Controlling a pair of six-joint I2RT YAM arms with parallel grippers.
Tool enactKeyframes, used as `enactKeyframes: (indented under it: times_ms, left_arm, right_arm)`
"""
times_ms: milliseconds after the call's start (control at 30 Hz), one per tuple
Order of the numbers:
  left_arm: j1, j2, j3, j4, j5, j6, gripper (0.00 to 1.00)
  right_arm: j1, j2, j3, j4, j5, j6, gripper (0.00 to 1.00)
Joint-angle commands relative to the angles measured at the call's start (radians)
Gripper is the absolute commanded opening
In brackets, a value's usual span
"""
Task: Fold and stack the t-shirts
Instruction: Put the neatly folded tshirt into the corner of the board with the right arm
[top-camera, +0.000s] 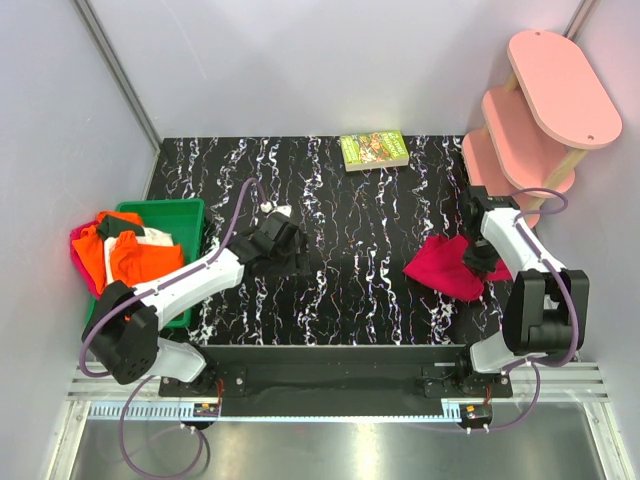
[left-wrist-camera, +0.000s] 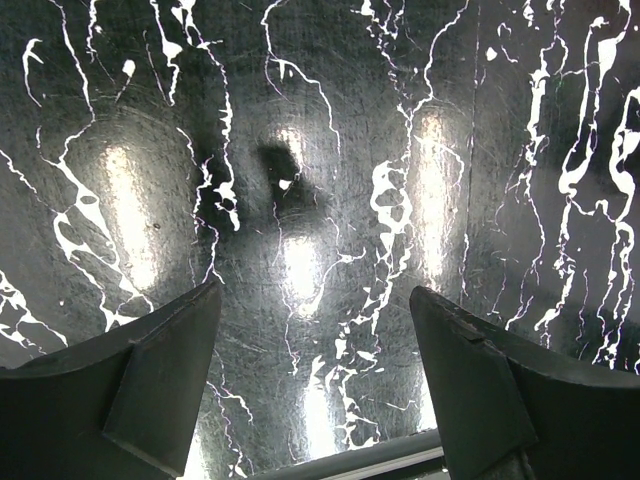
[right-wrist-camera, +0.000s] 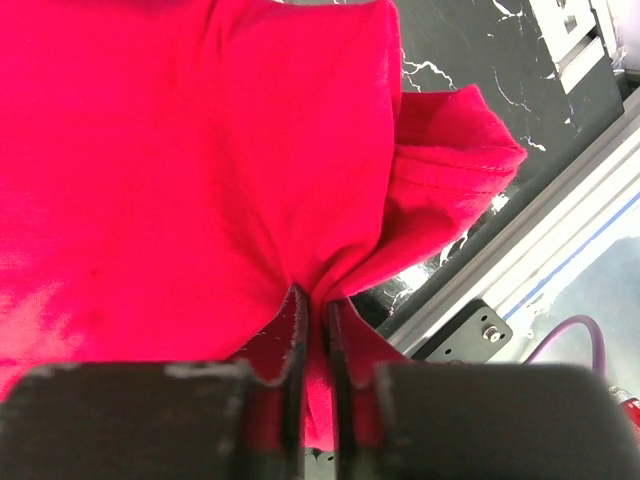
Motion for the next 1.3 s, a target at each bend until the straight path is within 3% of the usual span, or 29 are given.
enactKeyframes:
  times_ms: [0,267,367,467,500,567,600,700,967,1267]
  left_arm:
    - [-0.011,-0.034,0.020,0.024,0.009,-0.002,0.81]
    - [-0.032,-0.031,0.012,0.026,0.005,-0.019,0.81]
    - [-0.043,-0.025,0.020,0.027,0.002,-0.024,0.81]
    - [-0.054,-0.019,0.027,0.029,0.000,-0.030,0.81]
    - [-0.057,-0.017,0.030,0.027,0.000,-0.031,0.81]
    - [-0.066,-0.011,0.032,0.027,0.000,-0.036,0.81]
    - [-0.068,-0.009,0.032,0.027,0.000,-0.039,0.81]
    - [-0.077,-0.008,0.029,0.024,0.002,-0.039,0.81]
    - [-0.092,-0.025,0.009,0.003,-0.014,-0.050,0.81]
    - [-0.098,-0.042,0.003,-0.020,-0.027,-0.060,0.81]
  right_arm:
    - [0.003,-0.049,-0.007,0.001,0.003,0.034,0.18]
    - [0.003,-0.139,0.061,-0.005,0.051,0.014,0.62]
    - [0.004,-0.176,0.110,0.019,0.000,-0.032,0.65]
    - [0.019,-0.248,0.095,0.132,-0.199,-0.078,0.49]
    - [0.023,-0.291,0.051,0.222,-0.318,-0.081,0.26]
    - [0.039,-0.317,-0.006,0.301,-0.392,-0.050,0.00]
    - [0.050,-0.317,-0.052,0.370,-0.463,-0.040,0.00]
    - [0.154,-0.250,-0.095,0.435,-0.471,-0.023,0.00]
    - [0.370,-0.009,-0.059,0.562,-0.508,0.016,0.00]
    - [0.418,0.205,0.033,0.545,-0.506,0.026,0.00]
